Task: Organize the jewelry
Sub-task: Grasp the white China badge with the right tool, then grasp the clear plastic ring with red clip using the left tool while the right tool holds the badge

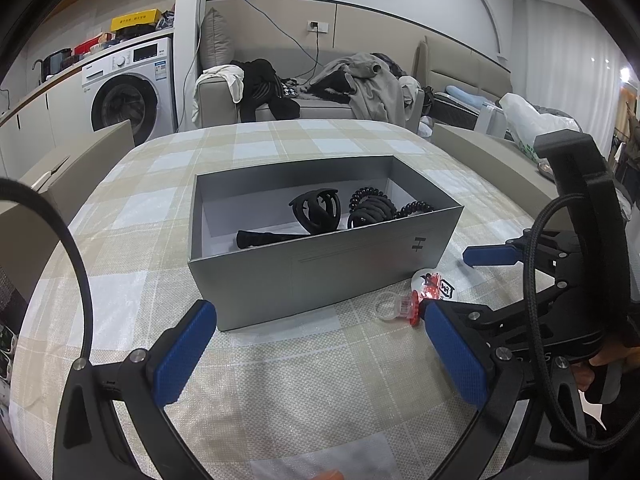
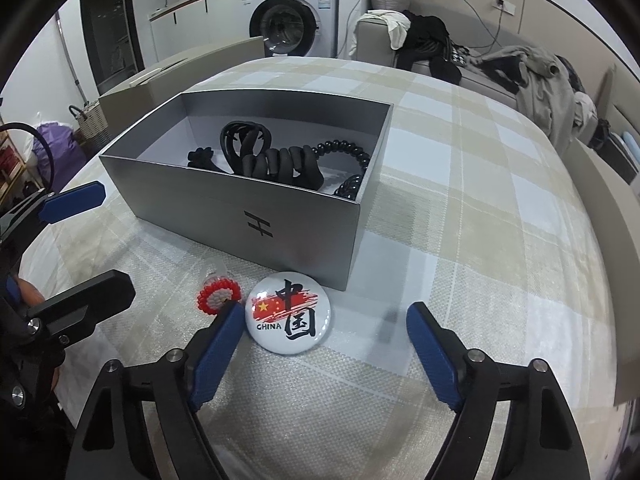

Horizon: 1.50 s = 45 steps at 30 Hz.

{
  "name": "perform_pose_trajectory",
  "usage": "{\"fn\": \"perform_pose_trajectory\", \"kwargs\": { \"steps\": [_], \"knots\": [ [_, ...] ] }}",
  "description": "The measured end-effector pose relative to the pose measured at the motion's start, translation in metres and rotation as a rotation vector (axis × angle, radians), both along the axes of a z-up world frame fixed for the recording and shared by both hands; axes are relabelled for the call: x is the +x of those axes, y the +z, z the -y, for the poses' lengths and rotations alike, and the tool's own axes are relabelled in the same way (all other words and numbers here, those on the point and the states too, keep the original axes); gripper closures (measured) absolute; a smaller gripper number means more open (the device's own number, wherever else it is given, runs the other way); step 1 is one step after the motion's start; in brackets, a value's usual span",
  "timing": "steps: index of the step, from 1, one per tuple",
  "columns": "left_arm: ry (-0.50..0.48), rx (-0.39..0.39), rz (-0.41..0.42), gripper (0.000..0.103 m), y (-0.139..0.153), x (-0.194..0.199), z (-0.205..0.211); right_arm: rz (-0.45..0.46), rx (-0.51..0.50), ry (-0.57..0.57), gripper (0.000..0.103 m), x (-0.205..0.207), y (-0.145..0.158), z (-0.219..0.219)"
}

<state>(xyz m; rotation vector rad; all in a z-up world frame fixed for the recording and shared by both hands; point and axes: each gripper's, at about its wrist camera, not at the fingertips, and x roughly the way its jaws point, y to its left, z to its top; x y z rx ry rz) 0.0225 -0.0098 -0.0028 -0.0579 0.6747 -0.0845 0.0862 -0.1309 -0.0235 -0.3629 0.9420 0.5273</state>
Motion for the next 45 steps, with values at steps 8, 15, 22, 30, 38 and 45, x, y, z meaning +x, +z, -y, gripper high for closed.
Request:
{"fn": "perform_pose_trajectory", "kwargs": {
  "steps": [8, 15, 22, 30, 38, 45],
  "knots": [
    [0.0, 0.0, 0.0, 0.001, 0.0, 0.0, 0.0, 0.001, -0.002, 0.019, 0.034, -0.003, 0.0, -0.004],
    [0.0, -0.001, 0.0, 0.001, 0.0, 0.0, 0.0, 0.0, 0.0, 0.024, 0.039, -0.005, 0.001, -0.004],
    [-0.001, 0.0, -0.001, 0.001, 0.0, 0.0, 0.0, 0.007, 0.013, 0.05, 0.061, -0.012, 0.003, -0.004],
    [-0.004, 0.02, -0.009, 0.001, -0.001, 0.001, 0.004, -0.001, 0.066, 0.06, 0.062, -0.014, 0.01, 0.005],
    [-0.07, 0.11, -0.132, 0.002, -0.01, 0.012, 0.024, 0.02, 0.145, 0.016, 0.061, -0.01, 0.028, 0.027],
    [-0.165, 0.086, -0.216, 0.028, -0.017, 0.025, 0.039, 0.026, 0.169, 0.002, 0.061, -0.007, 0.035, 0.034]
  ]
}}
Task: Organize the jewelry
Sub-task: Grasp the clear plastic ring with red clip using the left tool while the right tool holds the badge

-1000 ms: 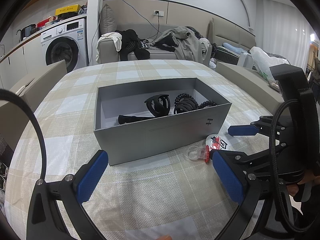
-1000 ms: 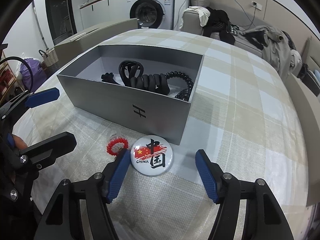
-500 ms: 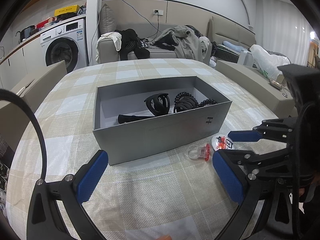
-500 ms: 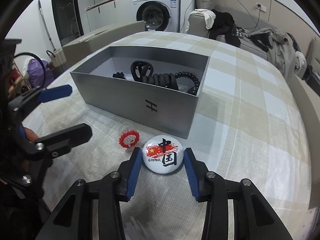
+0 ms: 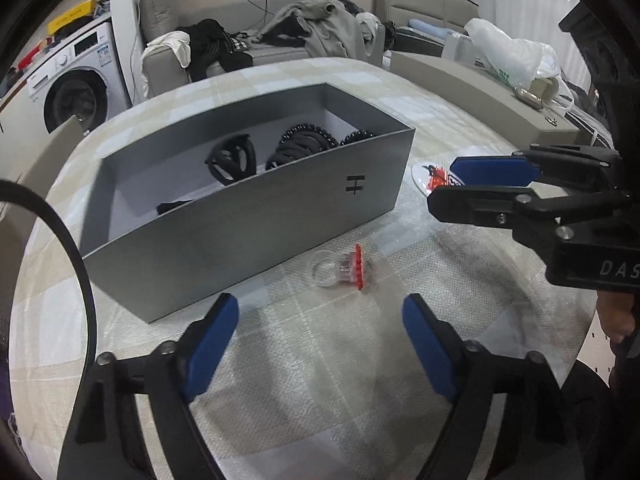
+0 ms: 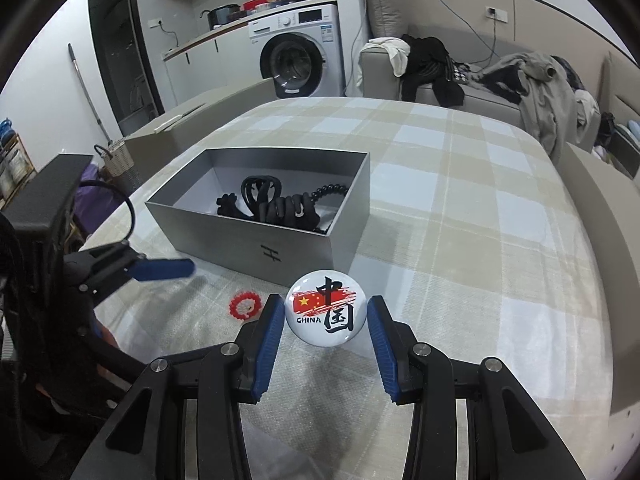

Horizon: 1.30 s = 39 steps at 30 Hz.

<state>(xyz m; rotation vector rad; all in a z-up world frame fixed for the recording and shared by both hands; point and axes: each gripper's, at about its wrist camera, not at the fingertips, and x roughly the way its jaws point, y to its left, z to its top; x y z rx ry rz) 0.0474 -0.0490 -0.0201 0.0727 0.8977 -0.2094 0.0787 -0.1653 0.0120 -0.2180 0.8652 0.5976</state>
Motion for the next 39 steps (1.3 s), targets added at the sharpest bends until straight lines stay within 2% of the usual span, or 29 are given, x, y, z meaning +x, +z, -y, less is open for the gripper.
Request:
{"fn": "perform_pose_trajectory", "kwargs": {
  "steps": [3, 6, 8, 10, 11, 13, 22, 30, 39],
  "knots": [
    [-0.009, 0.006, 0.002, 0.034, -0.001, 0.004, 0.003, 0.002, 0.006, 0.003, 0.061, -0.001, 0.001, 0.001],
    [-0.032, 0.006, 0.006, 0.035, -0.002, 0.006, 0.005, 0.007, 0.007, 0.005, 0.061, -0.002, 0.002, 0.0],
    [-0.045, 0.004, 0.013, 0.042, -0.001, 0.005, 0.007, 0.01, 0.007, 0.006, 0.061, -0.002, 0.002, 0.0],
    [-0.062, 0.002, 0.021, 0.058, 0.0, 0.004, 0.007, 0.009, 0.009, 0.004, 0.061, -0.002, 0.002, 0.0],
    [-0.067, 0.0, 0.024, 0.062, 0.0, 0.003, 0.007, 0.009, 0.009, 0.004, 0.061, -0.002, 0.002, 0.0],
    [-0.07, -0.004, 0.033, 0.08, 0.001, 0.001, 0.005, 0.006, 0.009, 0.006, 0.061, -0.003, 0.001, 0.0],
    [-0.058, -0.031, 0.051, 0.08, 0.003, -0.001, 0.003, 0.014, 0.012, 0.019, 0.061, -0.005, 0.0, -0.003],
    [-0.049, -0.052, 0.112, 0.08, 0.011, -0.007, 0.0, 0.036, 0.019, 0.01, 0.061, -0.006, 0.004, -0.002],
    [-0.011, -0.098, 0.176, 0.079, 0.026, -0.009, -0.012, 0.058, 0.08, -0.011, 0.061, -0.006, 0.014, 0.006]
  ]
}}
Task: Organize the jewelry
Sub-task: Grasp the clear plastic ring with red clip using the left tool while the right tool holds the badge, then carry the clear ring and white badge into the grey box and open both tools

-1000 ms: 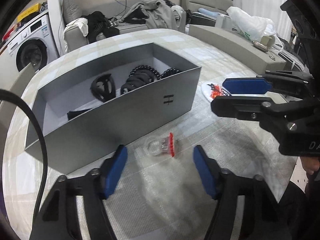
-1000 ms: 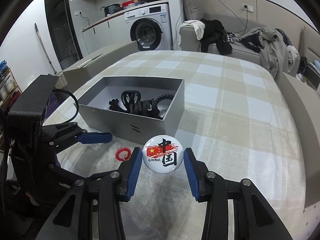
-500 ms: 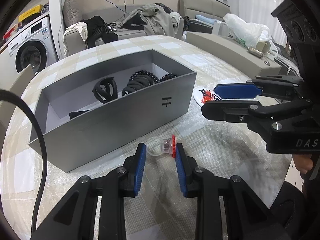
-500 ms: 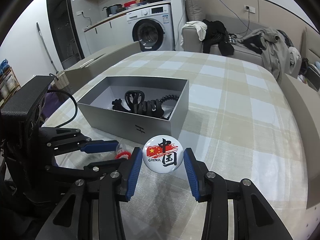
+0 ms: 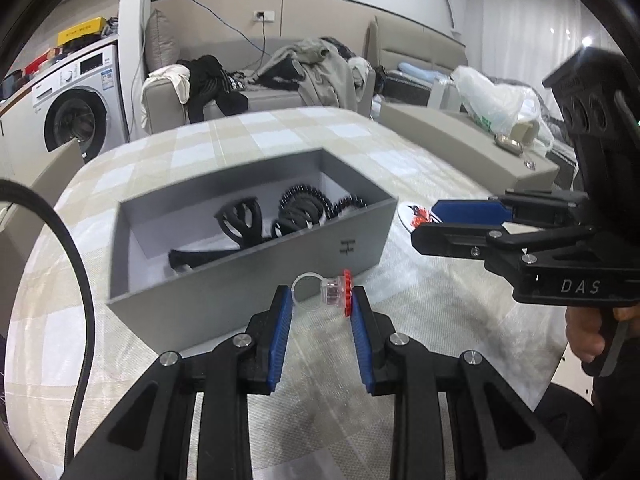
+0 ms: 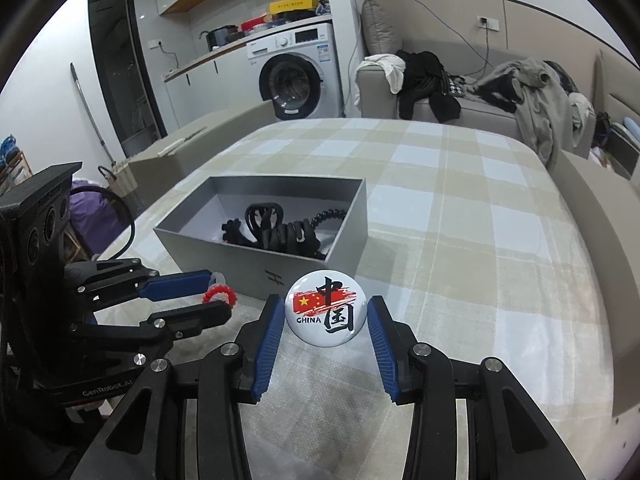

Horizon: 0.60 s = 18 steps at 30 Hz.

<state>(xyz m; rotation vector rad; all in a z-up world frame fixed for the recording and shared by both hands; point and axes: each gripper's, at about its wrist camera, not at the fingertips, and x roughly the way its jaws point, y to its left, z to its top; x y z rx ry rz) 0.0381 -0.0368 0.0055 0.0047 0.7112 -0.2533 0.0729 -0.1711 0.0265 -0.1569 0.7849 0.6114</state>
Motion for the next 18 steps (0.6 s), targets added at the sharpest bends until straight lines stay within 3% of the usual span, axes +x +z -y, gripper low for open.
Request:
{"fn": "perform_pose_trajectory", "kwargs": {
  "steps": [12, 18],
  "knots": [
    [0.11, -0.081, 0.126, 0.079, 0.033, -0.008, -0.022, 0.102, 0.154, 0.009, 0.061, -0.007, 0.038, -0.005],
    [0.147, -0.067, 0.193, 0.079, 0.051, -0.008, -0.028, 0.122, 0.196, 0.023, 0.061, 0.001, 0.054, -0.017]
  ]
}}
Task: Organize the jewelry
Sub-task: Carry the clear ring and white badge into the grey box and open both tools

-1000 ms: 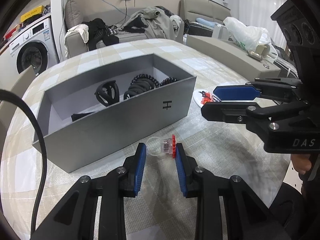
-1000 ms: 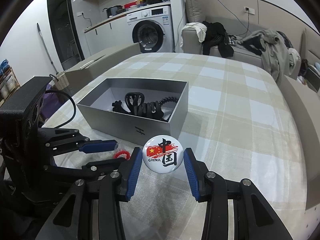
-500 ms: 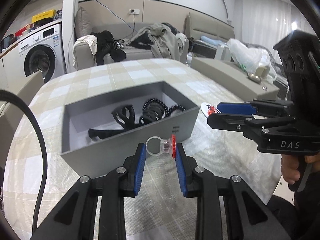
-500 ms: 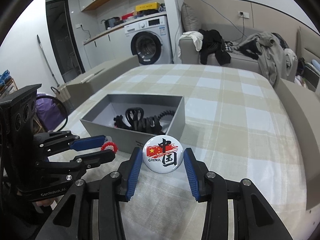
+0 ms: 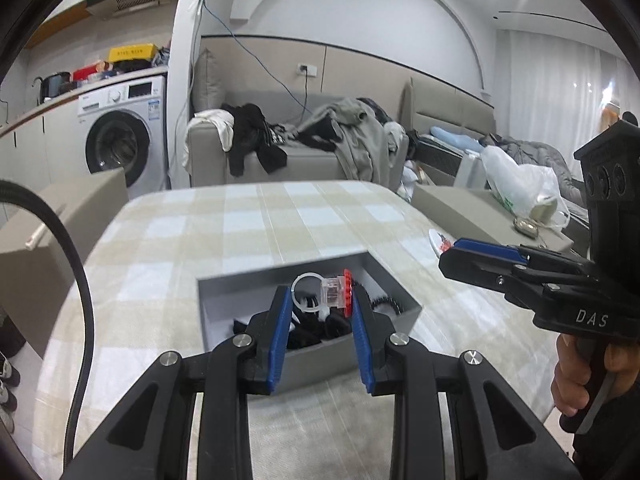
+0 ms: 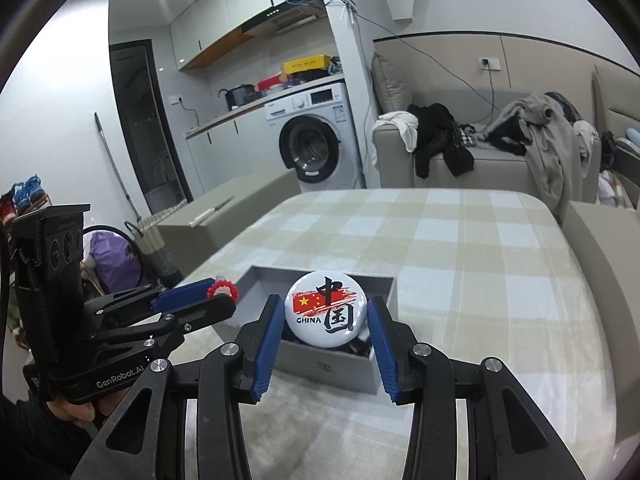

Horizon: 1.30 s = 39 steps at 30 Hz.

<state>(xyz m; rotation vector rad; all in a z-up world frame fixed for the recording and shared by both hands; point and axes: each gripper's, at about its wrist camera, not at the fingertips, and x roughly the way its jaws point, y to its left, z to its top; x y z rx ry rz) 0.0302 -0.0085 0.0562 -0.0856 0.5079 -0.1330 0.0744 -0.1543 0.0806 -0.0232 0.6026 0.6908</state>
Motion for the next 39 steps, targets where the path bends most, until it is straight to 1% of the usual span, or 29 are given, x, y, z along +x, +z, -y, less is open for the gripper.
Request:
{"fn": "perform_pose_trajectory", "kwargs": {
  "steps": [3, 5, 8, 10, 12, 17, 19, 25, 30, 35, 36, 37, 38, 39],
  "knots": [
    [0.015, -0.007, 0.024, 0.079, 0.005, 0.008, -0.006, -0.009, 0.025, 0.006, 0.061, 0.01, 0.002, -0.007],
    [0.038, 0.003, 0.031, 0.079, 0.005, 0.013, -0.01, -0.018, 0.043, 0.007, 0.061, 0.017, 0.0, -0.01],
    [0.067, -0.015, 0.02, 0.079, -0.003, 0.024, -0.021, -0.052, 0.069, 0.001, 0.061, 0.026, -0.01, -0.01],
    [0.076, -0.023, 0.001, 0.079, -0.01, 0.028, -0.027, -0.073, 0.064, 0.001, 0.061, 0.029, -0.017, -0.011],
    [0.085, -0.011, -0.01, 0.079, -0.016, 0.031, -0.03, -0.085, 0.049, -0.005, 0.061, 0.032, -0.025, -0.011],
    [0.093, -0.009, -0.031, 0.079, -0.022, 0.033, -0.03, -0.113, 0.052, -0.013, 0.061, 0.034, -0.034, -0.005],
    [0.095, 0.003, -0.033, 0.079, -0.022, 0.032, -0.027, -0.123, 0.056, -0.017, 0.061, 0.035, -0.037, -0.002],
    [0.098, 0.024, -0.032, 0.079, -0.021, 0.028, -0.023, -0.139, 0.062, -0.015, 0.061, 0.036, -0.039, -0.002],
    [0.104, 0.028, -0.039, 0.079, -0.022, 0.03, -0.024, -0.14, 0.044, -0.012, 0.06, 0.036, -0.041, -0.007],
    [0.112, 0.045, -0.042, 0.079, -0.021, 0.03, -0.023, -0.156, 0.068, -0.018, 0.059, 0.037, -0.04, -0.001],
    [0.107, 0.044, -0.042, 0.077, -0.02, 0.03, -0.023, -0.156, 0.069, -0.019, 0.059, 0.037, -0.039, 0.0],
    [0.103, 0.044, -0.041, 0.073, -0.02, 0.029, -0.023, -0.154, 0.071, -0.022, 0.059, 0.037, -0.039, 0.002],
    [0.104, 0.048, -0.04, 0.07, -0.019, 0.029, -0.023, -0.154, 0.074, -0.025, 0.057, 0.036, -0.038, 0.003],
    [0.109, 0.054, -0.04, 0.064, -0.019, 0.029, -0.023, -0.156, 0.081, -0.026, 0.052, 0.037, -0.038, 0.005]
  ]
}}
